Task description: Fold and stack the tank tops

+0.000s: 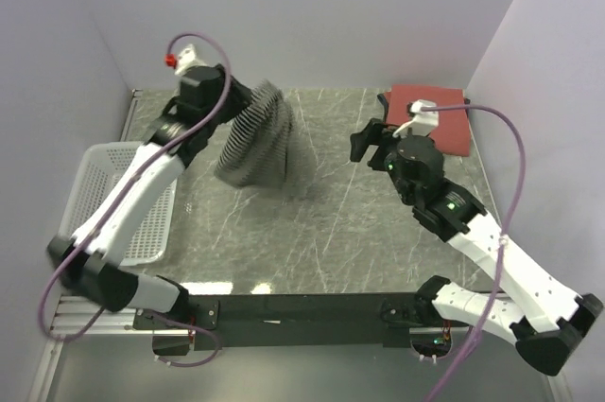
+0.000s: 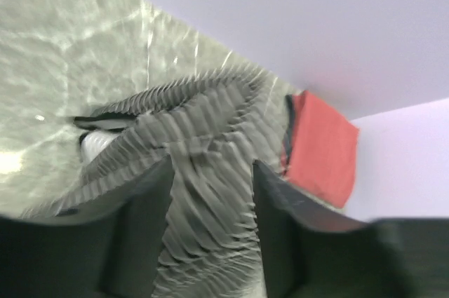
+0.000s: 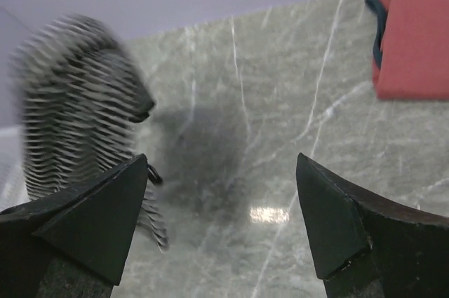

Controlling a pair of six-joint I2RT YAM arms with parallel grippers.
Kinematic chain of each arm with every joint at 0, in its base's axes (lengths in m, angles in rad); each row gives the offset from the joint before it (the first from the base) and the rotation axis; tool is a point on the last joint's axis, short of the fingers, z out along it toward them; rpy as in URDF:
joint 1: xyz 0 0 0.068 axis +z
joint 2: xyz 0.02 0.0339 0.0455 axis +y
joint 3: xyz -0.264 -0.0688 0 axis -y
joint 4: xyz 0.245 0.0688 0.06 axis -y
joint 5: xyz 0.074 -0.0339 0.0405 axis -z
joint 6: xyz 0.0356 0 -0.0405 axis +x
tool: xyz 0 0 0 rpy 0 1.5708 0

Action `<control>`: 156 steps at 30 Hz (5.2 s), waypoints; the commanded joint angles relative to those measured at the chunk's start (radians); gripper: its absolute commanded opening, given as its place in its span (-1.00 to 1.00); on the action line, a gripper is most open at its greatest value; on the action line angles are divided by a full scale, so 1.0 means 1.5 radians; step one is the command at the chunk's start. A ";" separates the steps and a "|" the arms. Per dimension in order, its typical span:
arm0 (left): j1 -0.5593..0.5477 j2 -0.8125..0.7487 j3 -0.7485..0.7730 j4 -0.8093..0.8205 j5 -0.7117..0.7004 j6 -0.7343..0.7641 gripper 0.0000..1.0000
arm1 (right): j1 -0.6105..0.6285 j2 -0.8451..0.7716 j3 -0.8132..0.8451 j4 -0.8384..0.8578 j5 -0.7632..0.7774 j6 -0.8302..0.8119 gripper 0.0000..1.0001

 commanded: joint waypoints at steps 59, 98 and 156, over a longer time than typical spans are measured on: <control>0.125 0.180 -0.412 0.192 0.102 -0.029 -0.16 | 0.012 0.217 -0.239 0.119 -0.146 0.146 -1.00; 0.123 -0.201 0.089 -0.063 0.051 0.048 -0.99 | -0.112 -0.050 0.184 -0.060 -0.190 0.027 -1.00; 0.003 -0.389 -0.635 0.106 0.203 -0.139 -0.16 | -0.356 -0.069 -0.391 0.067 -0.433 0.141 0.33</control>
